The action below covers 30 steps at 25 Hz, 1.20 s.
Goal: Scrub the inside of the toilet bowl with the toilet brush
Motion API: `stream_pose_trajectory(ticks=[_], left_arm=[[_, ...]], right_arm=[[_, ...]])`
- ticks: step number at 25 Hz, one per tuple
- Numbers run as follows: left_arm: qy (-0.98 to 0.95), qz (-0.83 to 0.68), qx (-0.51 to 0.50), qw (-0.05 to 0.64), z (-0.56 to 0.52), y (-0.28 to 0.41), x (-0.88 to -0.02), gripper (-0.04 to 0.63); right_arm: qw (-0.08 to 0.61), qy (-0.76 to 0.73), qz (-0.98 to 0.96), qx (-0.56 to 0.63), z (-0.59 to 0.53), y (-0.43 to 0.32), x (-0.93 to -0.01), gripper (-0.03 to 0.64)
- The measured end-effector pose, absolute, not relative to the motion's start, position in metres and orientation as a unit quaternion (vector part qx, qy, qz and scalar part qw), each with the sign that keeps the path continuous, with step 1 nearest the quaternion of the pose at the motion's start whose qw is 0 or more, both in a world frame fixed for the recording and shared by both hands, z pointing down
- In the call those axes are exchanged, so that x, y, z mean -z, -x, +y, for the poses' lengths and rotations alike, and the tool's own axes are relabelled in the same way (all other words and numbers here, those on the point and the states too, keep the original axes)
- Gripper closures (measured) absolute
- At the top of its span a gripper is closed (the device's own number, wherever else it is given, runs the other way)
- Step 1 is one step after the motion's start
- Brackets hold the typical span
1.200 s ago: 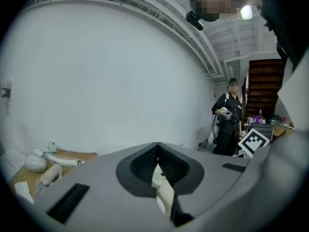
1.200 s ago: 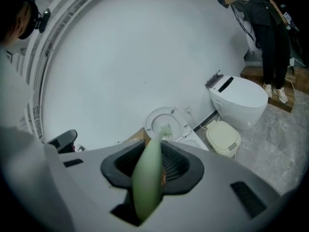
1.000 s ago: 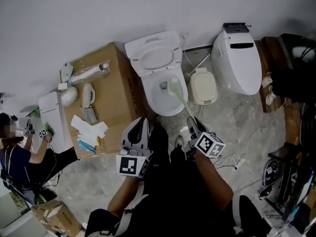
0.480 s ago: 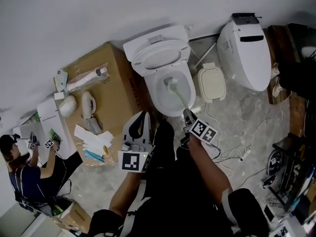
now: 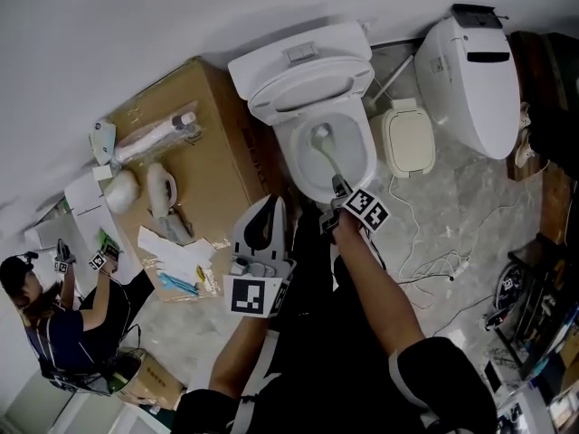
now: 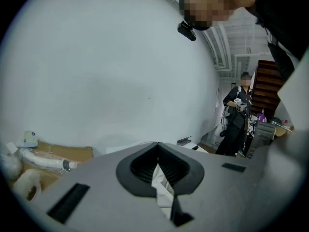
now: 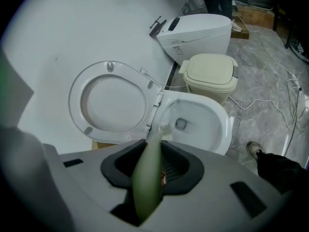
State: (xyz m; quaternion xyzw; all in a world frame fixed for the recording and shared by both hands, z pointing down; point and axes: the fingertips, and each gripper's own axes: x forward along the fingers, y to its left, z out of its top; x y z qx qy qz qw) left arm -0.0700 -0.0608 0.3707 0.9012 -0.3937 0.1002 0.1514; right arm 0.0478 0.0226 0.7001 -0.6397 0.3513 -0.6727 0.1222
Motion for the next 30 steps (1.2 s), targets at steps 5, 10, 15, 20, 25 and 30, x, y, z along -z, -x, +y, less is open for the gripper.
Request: stream_pose_trajectory(ticks=[5,10,15,20,25,30], left_arm=[[-0.898,-0.398,-0.102,0.157,-0.069,0.082,-0.389,0.586],[-0.895,-0.402,-0.102,0.163,-0.074,0.095,-0.403,0.586],[-0.892,-0.405,-0.106,0.168,-0.077,0.107,-0.412,0.587],[-0.892,-0.405,-0.106,0.173,-0.078,0.114,-0.416,0.586],[-0.893,-0.402,-0.111,0.171,-0.073,0.118,-0.418,0.586],[-0.890,-0.410,-0.094,0.176,-0.068,0.119,-0.413,0.586]], right_arm=[[0.131,0.642,0.315,0.687,0.009,-0.039,-0.740,0.503],[0.144,0.637,0.295,0.697,-0.005,-0.026,-0.766,0.503],[0.162,0.631,0.284,0.703,-0.018,-0.012,-0.782,0.503],[0.152,0.626,0.290,0.708,-0.025,-0.004,-0.789,0.503],[0.121,0.621,0.300,0.714,-0.010,0.003,-0.790,0.503],[0.104,0.614,0.302,0.722,0.015,0.009,-0.791,0.503]])
